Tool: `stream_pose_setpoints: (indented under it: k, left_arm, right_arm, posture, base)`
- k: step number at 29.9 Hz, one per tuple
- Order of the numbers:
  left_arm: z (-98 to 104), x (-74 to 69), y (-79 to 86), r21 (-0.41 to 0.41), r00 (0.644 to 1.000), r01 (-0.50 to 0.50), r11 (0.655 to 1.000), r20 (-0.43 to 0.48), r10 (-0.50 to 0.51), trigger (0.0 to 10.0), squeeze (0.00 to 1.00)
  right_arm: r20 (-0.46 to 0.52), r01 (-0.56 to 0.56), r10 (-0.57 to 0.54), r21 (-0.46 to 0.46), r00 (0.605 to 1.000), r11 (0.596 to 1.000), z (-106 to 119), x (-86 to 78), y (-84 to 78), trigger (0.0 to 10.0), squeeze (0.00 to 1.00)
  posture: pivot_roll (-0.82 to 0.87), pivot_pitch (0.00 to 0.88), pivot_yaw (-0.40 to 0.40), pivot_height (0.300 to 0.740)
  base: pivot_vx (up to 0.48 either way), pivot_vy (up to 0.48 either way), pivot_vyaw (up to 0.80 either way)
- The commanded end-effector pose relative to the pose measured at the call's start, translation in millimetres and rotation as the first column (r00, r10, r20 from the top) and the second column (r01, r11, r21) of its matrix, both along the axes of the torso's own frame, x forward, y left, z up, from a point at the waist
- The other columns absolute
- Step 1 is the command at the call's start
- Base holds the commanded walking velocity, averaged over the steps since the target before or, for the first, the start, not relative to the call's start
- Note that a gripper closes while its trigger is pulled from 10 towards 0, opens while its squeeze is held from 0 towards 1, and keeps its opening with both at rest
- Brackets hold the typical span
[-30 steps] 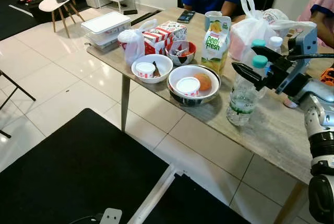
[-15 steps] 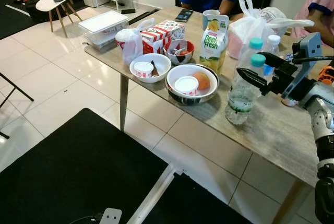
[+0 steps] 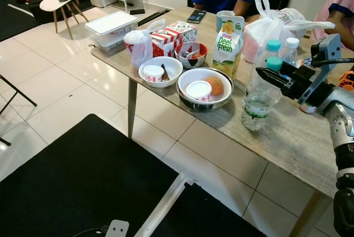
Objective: Restocking fridge
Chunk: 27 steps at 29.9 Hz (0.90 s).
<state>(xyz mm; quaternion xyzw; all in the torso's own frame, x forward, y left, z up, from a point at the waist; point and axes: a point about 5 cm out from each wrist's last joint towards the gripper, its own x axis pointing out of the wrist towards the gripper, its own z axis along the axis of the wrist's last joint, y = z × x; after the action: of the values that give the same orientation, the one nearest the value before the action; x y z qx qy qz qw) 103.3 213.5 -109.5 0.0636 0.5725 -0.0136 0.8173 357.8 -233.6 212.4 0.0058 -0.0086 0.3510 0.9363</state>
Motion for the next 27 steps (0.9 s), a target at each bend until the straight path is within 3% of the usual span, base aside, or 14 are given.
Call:
stream_pose_setpoints:
  k: [1,6,13,15,16,19,27]
  left_arm:
    - [-2.8,-6.9,-6.0,-0.026,1.000,-0.002,1.000,-0.029,0.001,10.0,0.00]
    - [-2.8,-6.6,-6.3,-0.029,1.000,-0.004,1.000,-0.028,0.004,10.0,0.00]
    - [-2.8,-6.5,-6.3,-0.029,1.000,-0.005,1.000,-0.027,0.004,10.0,0.00]
    - [-2.8,-6.5,-6.2,-0.029,1.000,-0.004,1.000,-0.028,0.003,10.0,0.00]
    - [-2.8,-6.5,-6.2,-0.029,1.000,-0.004,1.000,-0.028,0.003,10.0,0.00]
    - [-2.8,-6.4,-6.1,-0.029,1.000,-0.005,1.000,-0.028,0.005,10.0,0.00]
    - [-2.6,-6.1,-5.9,-0.031,1.000,-0.008,0.999,-0.028,0.007,10.0,0.00]
  right_arm:
    - [0.002,-0.020,0.020,0.004,1.000,1.000,-0.4,-1.2,3.2,0.0,0.00]
    - [0.021,-0.056,0.056,0.011,0.998,0.998,0.7,-3.8,5.2,0.0,0.00]
    - [0.087,-0.196,0.193,0.026,0.977,0.980,3.6,-17.9,11.4,0.0,0.00]
    - [0.131,-0.297,0.288,0.057,0.949,0.953,8.0,-27.9,16.9,0.0,0.00]
    - [0.131,-0.297,0.288,0.057,0.949,0.953,8.0,-27.9,16.9,0.0,0.00]
    - [0.194,-0.432,0.409,0.093,0.892,0.897,15.2,-41.6,26.6,0.0,0.00]
    - [0.267,-0.605,0.560,0.131,0.784,0.785,21.0,-59.8,48.0,0.0,0.00]
  posture:
    - [-0.01,0.000,0.012,0.740]
    - [0.00,0.000,0.011,0.740]
    - [0.00,0.000,0.012,0.740]
    - [-0.01,0.000,0.012,0.740]
    - [-0.01,0.000,0.012,0.740]
    - [-0.01,0.000,0.012,0.740]
    - [-0.01,0.000,0.016,0.740]
  base:
    - [0.000,0.000,0.00]
    - [0.000,0.000,0.00]
    - [0.000,0.000,0.00]
    - [0.000,0.000,0.00]
    - [0.000,0.000,0.00]
    - [0.000,0.000,0.00]
    - [0.000,0.000,0.00]
